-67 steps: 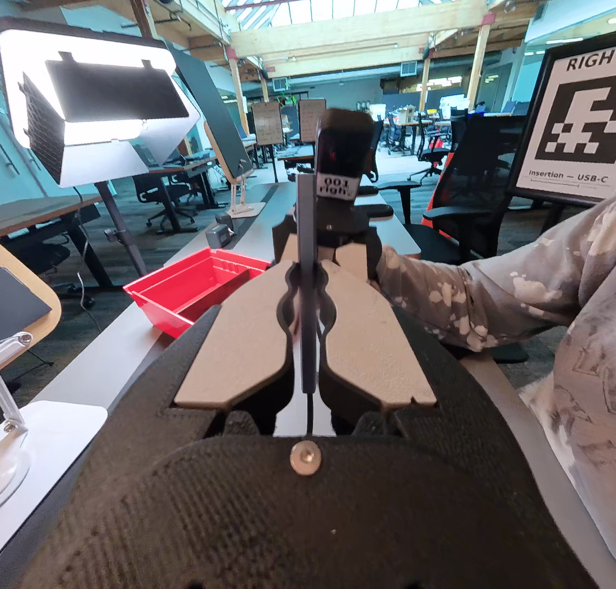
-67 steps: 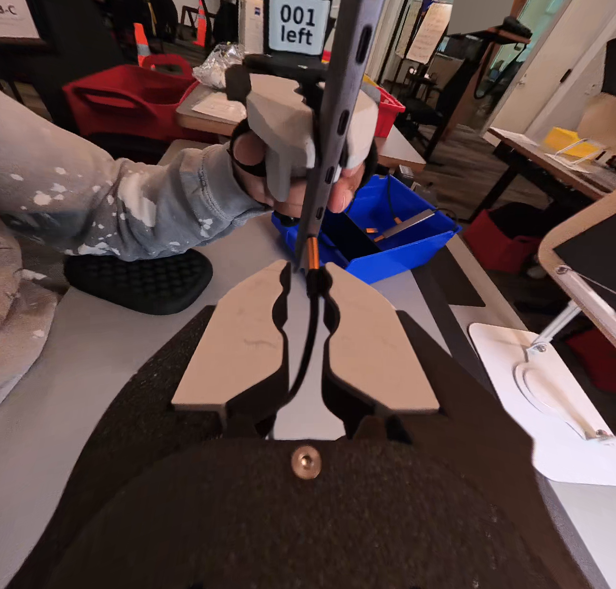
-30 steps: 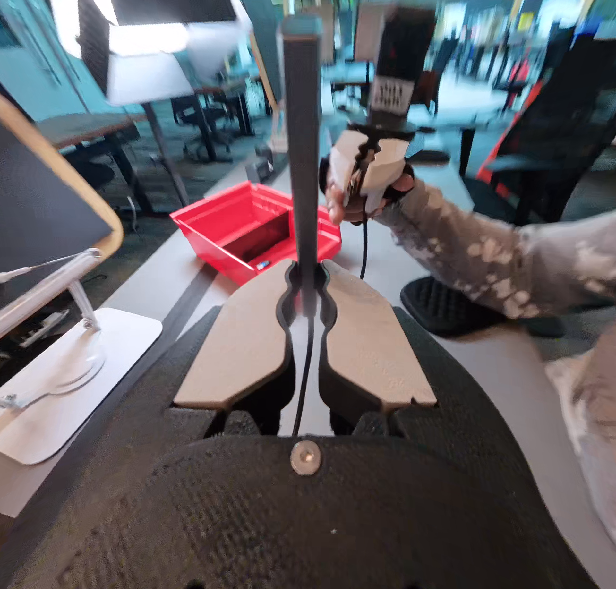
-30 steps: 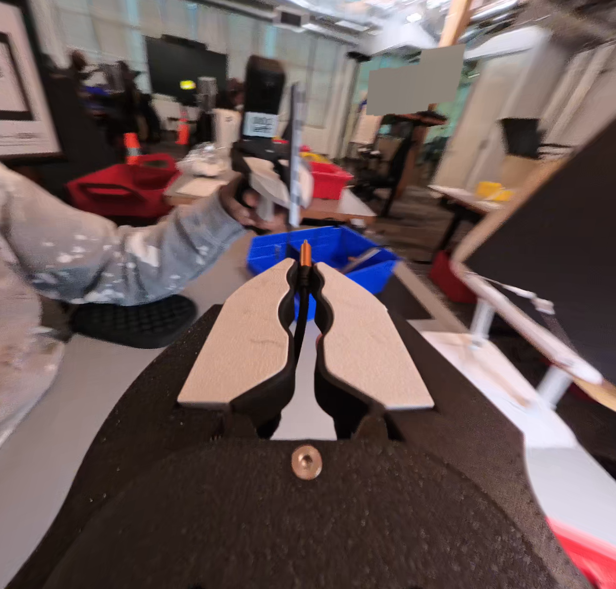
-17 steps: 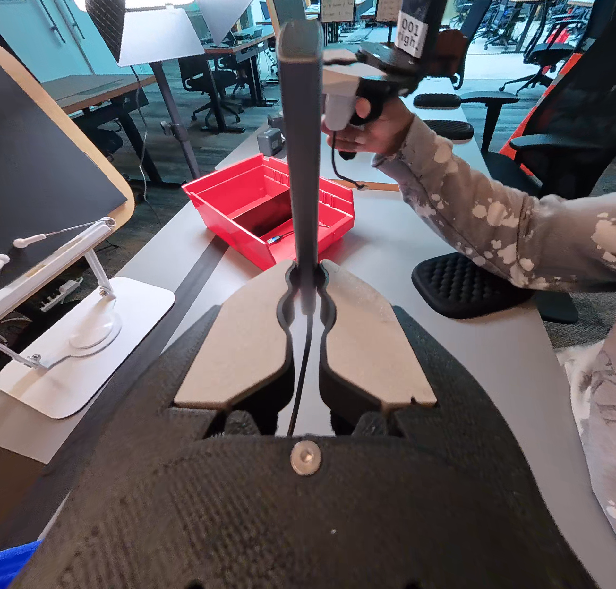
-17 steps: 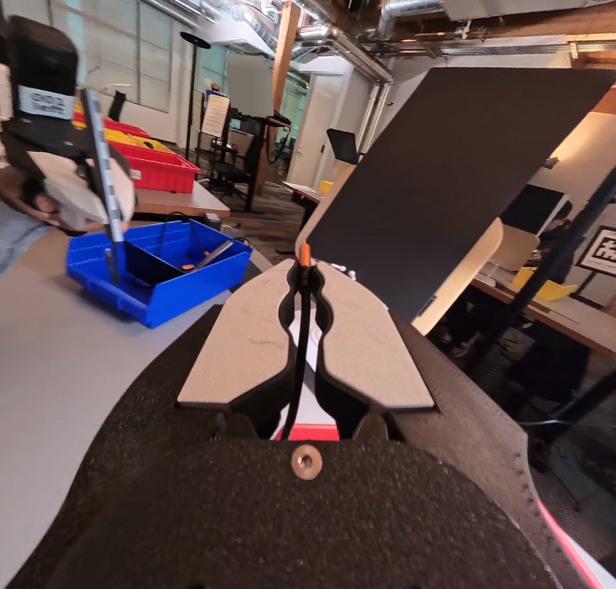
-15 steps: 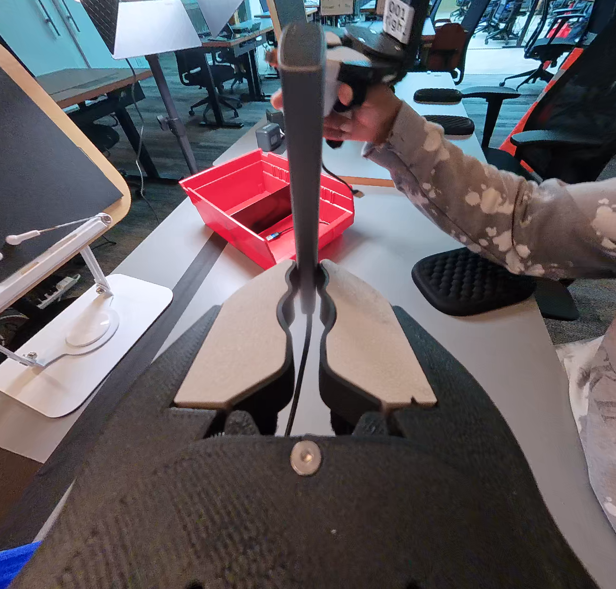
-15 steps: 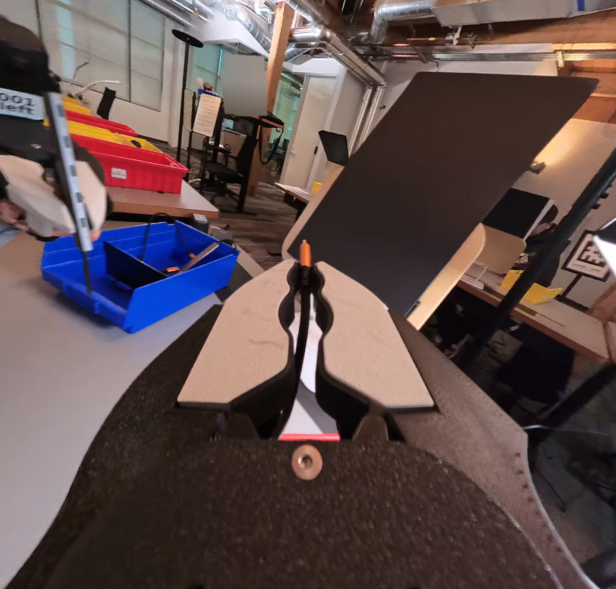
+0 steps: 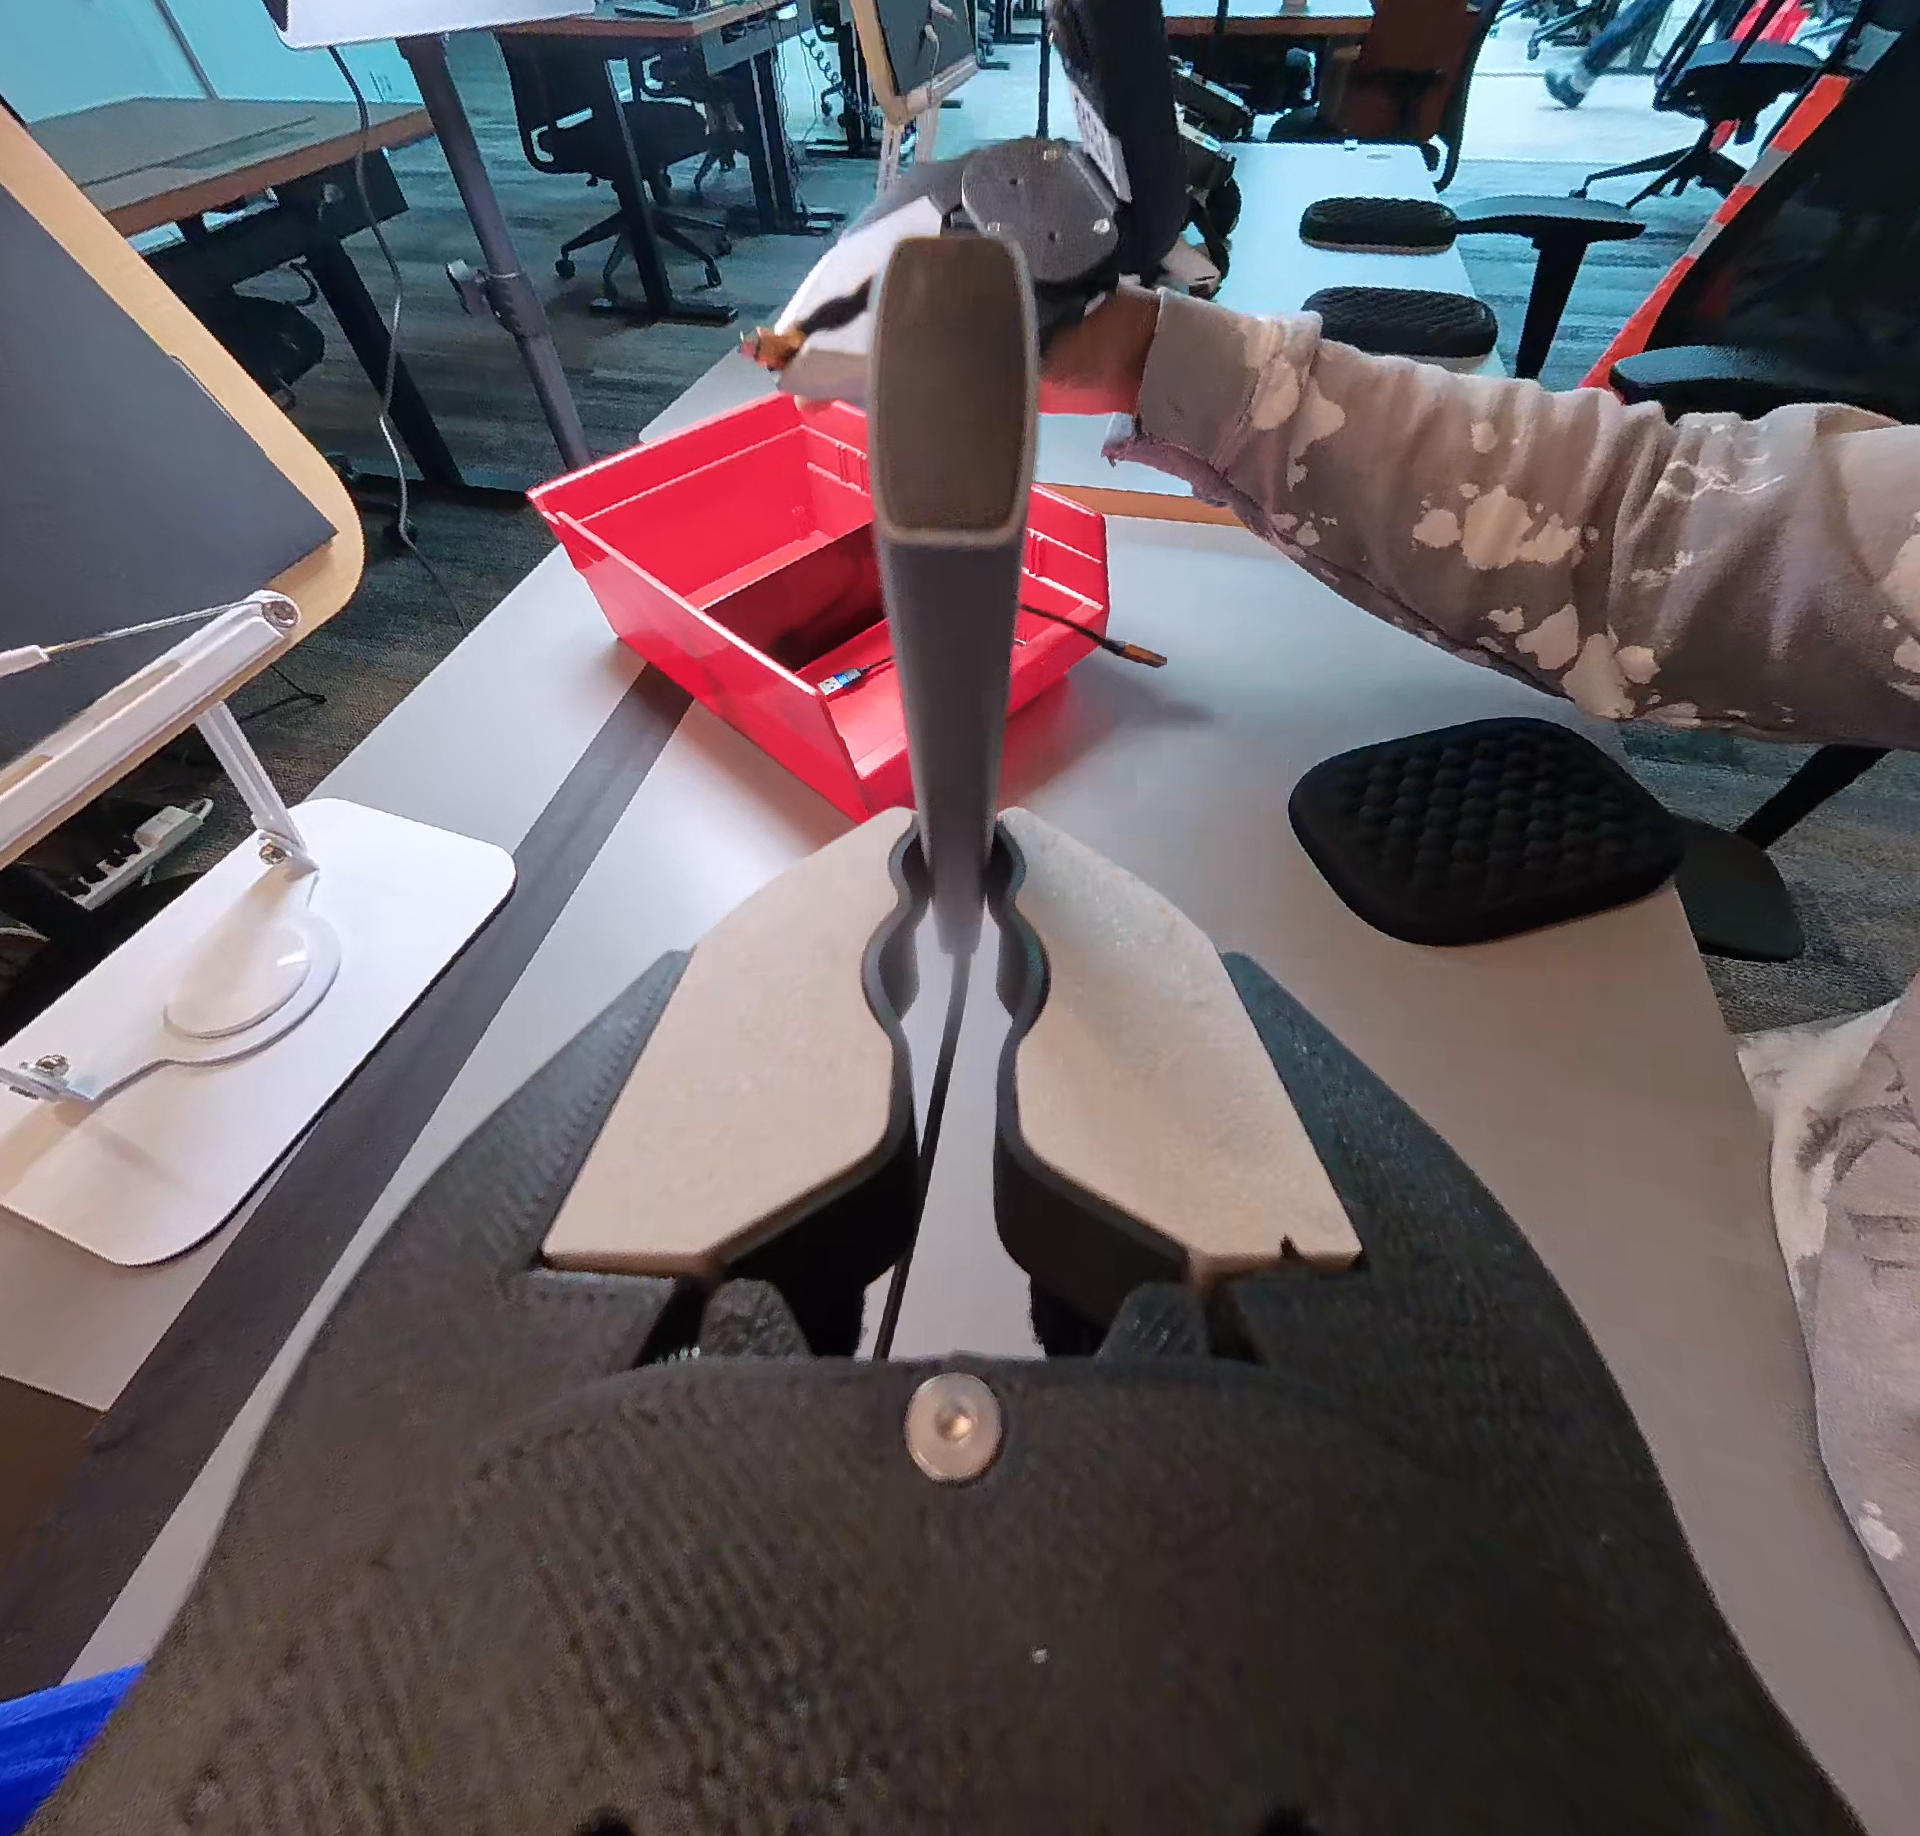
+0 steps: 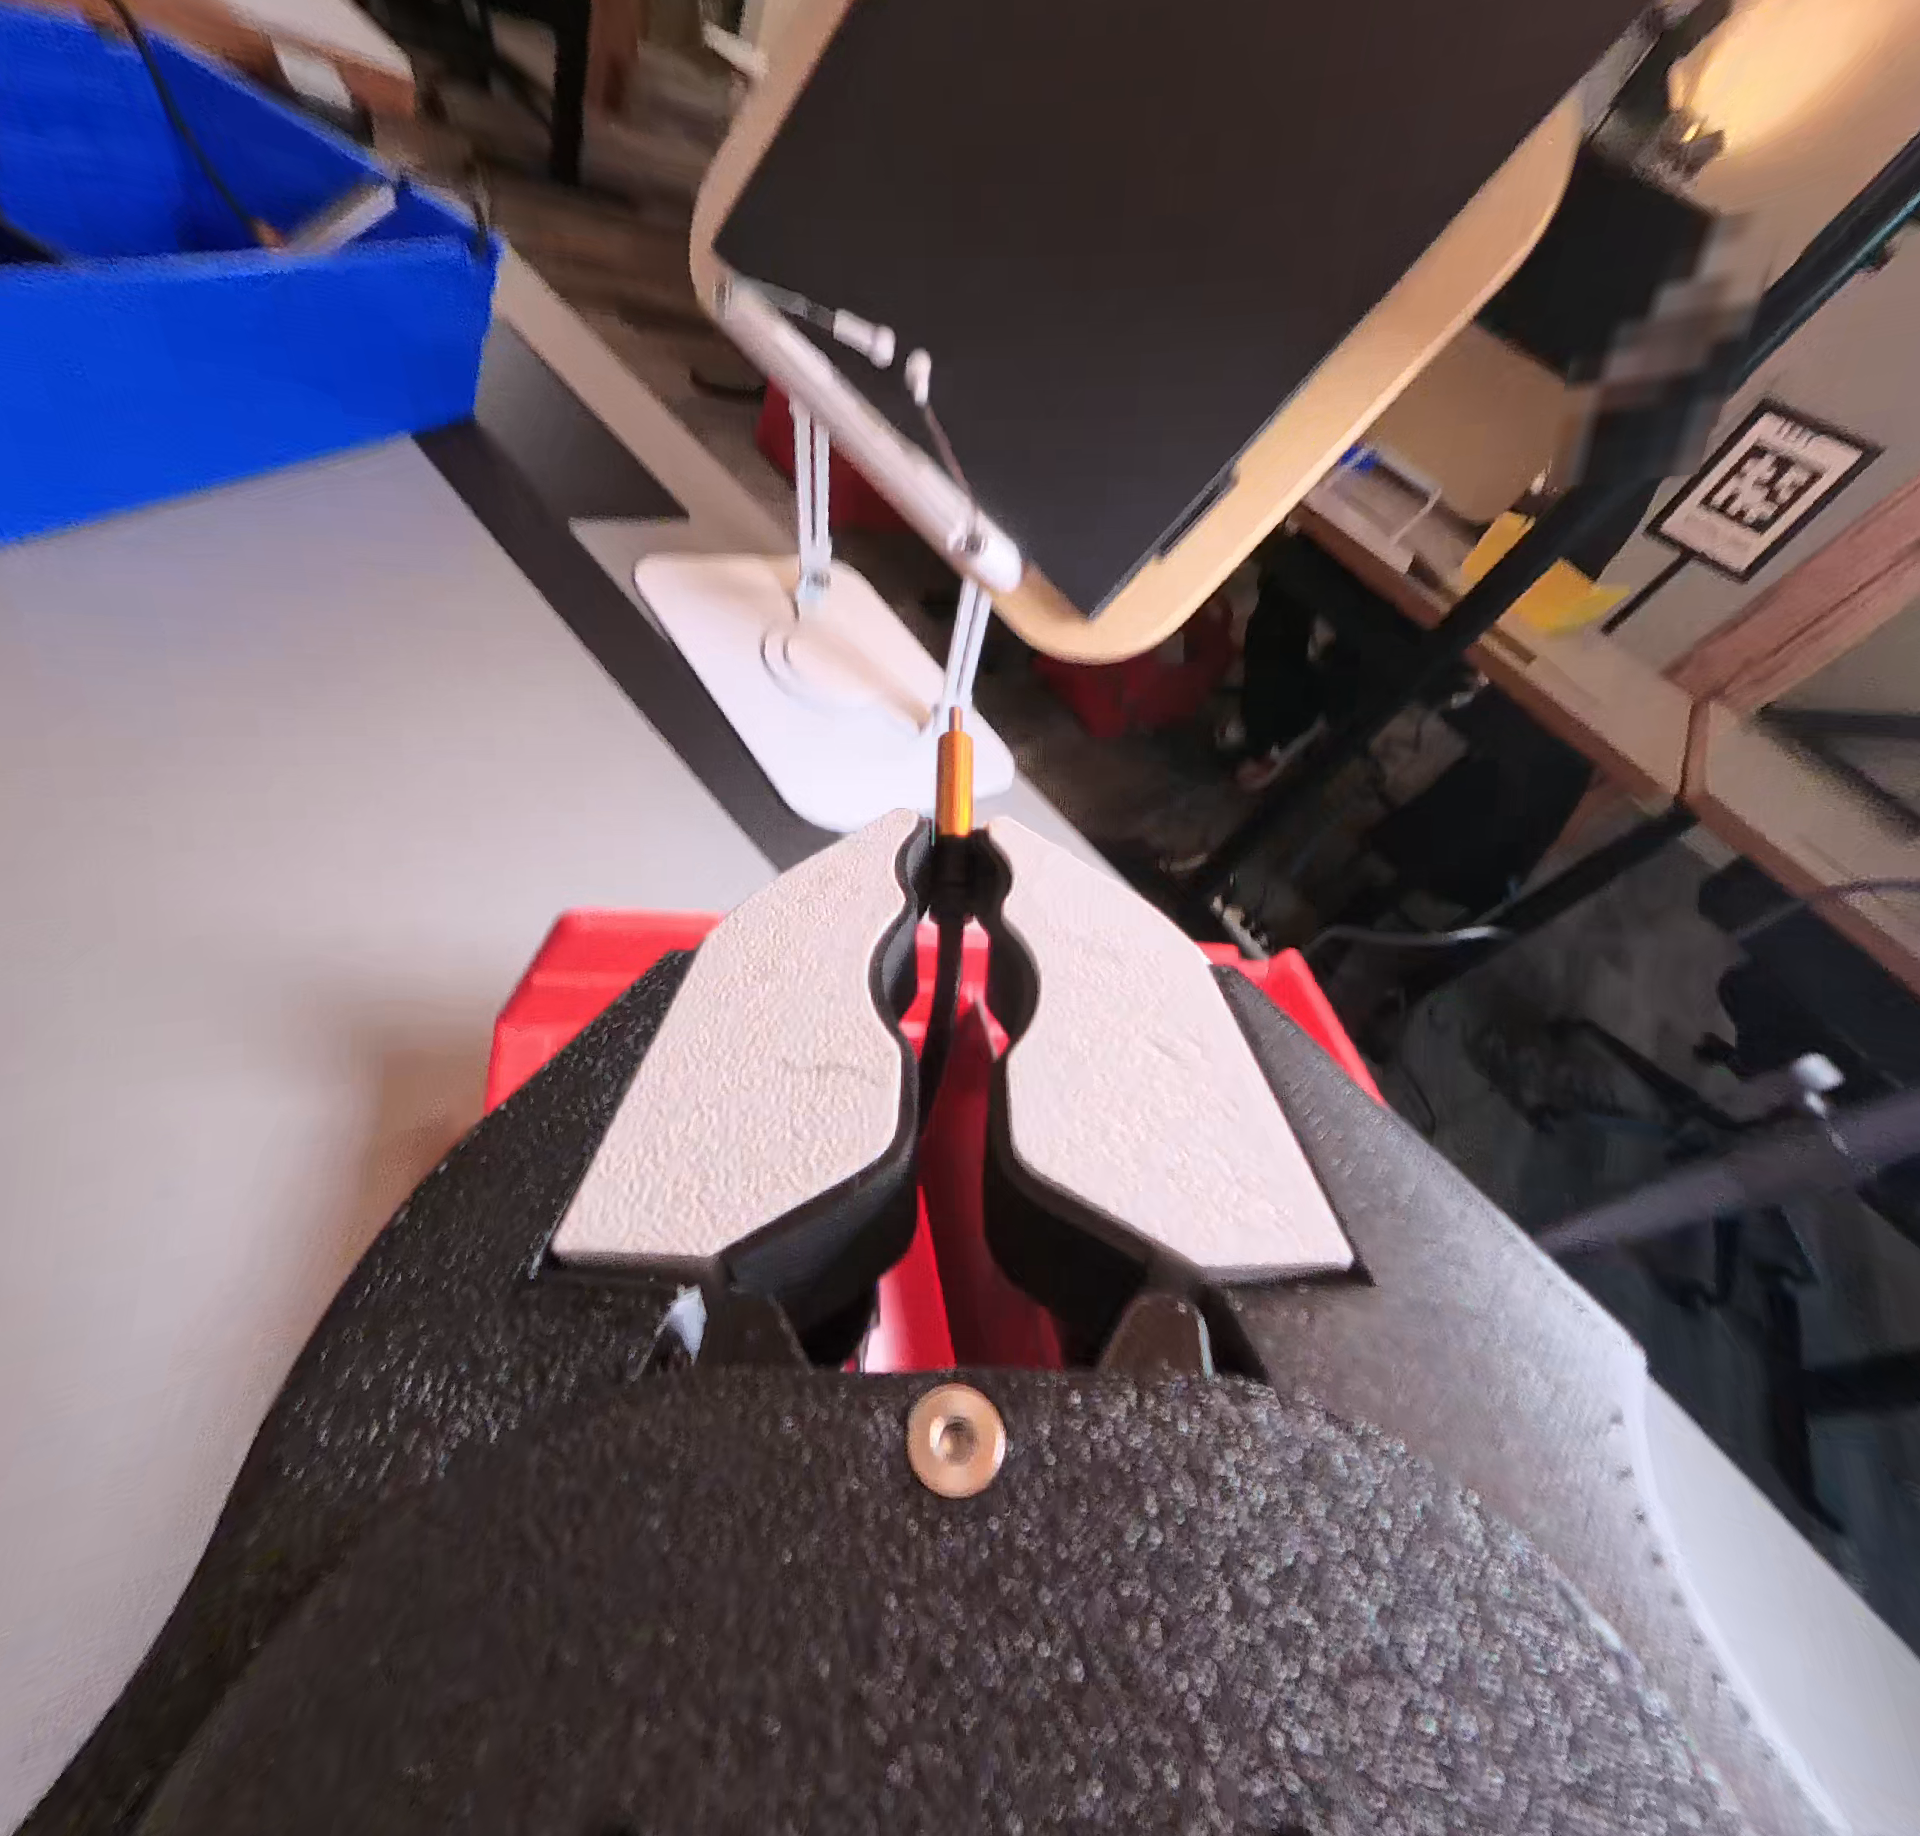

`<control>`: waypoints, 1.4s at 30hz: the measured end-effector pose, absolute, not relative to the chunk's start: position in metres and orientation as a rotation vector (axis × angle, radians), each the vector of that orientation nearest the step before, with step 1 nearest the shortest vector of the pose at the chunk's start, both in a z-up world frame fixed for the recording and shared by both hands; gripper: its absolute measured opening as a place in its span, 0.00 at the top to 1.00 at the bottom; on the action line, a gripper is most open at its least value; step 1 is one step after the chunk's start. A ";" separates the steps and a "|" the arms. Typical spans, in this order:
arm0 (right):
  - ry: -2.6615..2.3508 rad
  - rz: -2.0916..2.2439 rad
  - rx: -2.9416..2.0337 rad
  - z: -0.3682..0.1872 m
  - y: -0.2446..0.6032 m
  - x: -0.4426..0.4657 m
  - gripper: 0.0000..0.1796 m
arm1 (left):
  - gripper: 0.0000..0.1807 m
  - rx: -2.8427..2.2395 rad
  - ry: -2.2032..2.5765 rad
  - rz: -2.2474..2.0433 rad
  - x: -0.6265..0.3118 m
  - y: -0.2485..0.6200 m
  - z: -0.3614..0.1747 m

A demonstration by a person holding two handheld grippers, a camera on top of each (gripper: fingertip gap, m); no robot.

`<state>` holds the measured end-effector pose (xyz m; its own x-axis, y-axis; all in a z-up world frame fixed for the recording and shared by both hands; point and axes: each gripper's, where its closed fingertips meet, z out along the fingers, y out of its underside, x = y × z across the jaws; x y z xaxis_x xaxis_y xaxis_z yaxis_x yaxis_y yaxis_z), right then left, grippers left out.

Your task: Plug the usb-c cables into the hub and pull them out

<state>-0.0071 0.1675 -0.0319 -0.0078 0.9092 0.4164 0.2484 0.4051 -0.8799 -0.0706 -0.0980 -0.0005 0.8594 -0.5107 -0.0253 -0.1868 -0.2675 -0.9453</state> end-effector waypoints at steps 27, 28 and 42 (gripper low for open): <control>-2.011 0.399 -1.288 -0.118 0.181 0.002 0.96 | 0.94 -1.910 0.579 -0.333 -0.060 -0.094 -0.017; -2.050 0.358 -1.306 -0.128 0.182 0.008 0.96 | 0.94 -1.913 0.581 -0.330 -0.060 -0.094 -0.018; -2.261 -0.207 -1.563 -0.181 0.217 0.065 0.92 | 0.93 -1.944 0.611 -0.336 -0.053 -0.092 -0.027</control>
<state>0.0654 0.2169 -0.1807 -0.3072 0.8680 0.3903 0.9244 0.3696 -0.0945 -0.0526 -0.0916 -0.0274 0.8321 -0.5535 -0.0344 -0.2672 -0.3459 -0.8994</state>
